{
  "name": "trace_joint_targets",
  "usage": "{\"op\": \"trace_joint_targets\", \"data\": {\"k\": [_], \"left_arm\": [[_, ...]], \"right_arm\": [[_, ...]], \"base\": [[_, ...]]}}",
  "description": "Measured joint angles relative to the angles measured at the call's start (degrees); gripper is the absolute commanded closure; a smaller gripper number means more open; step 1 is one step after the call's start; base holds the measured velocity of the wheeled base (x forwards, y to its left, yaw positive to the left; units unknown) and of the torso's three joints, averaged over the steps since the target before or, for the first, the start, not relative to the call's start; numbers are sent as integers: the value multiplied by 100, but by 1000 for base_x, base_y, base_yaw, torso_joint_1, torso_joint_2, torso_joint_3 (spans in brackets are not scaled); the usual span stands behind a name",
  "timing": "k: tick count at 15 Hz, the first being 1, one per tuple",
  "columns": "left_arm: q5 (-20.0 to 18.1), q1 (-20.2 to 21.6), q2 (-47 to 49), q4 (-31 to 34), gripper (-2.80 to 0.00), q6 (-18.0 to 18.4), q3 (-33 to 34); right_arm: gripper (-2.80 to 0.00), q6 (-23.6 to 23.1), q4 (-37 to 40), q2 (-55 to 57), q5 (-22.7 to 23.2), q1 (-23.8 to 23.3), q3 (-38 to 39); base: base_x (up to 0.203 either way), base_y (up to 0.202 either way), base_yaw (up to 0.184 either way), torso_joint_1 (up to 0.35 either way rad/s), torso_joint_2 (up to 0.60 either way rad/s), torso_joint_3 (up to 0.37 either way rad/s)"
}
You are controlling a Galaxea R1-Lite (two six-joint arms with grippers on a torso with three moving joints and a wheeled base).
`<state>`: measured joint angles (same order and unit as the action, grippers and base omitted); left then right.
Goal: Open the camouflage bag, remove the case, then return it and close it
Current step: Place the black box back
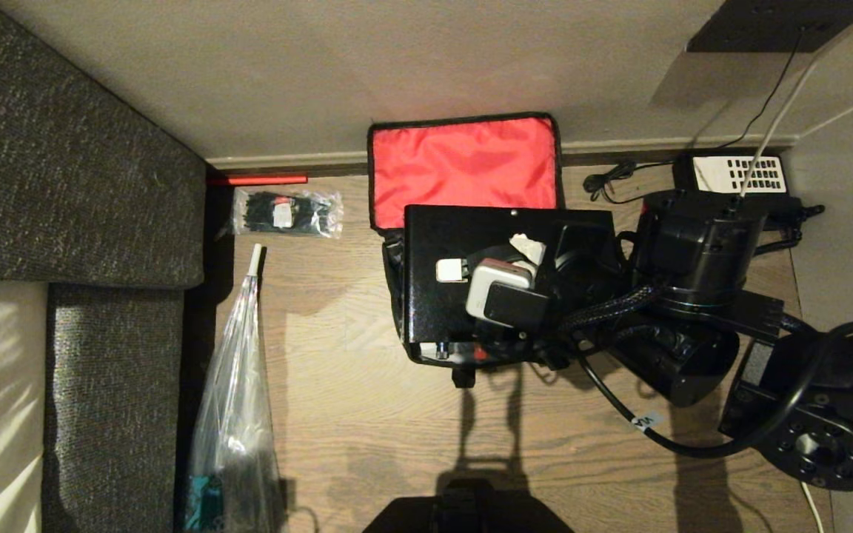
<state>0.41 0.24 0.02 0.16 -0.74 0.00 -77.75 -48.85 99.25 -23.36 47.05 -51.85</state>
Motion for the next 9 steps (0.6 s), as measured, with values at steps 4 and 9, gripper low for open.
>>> {"op": "trace_joint_targets", "data": {"k": [4,9], "left_arm": [[-1,0,0,2,0,1,0],[-1,0,0,2,0,0,0]], "right_arm": [[0,-13,-119,109,57,-109,-30],[0,-30,-145,210,156,-188,-96]], "base": [[0,0,0,0,0,0],[0,0,0,0,0,0]]}}
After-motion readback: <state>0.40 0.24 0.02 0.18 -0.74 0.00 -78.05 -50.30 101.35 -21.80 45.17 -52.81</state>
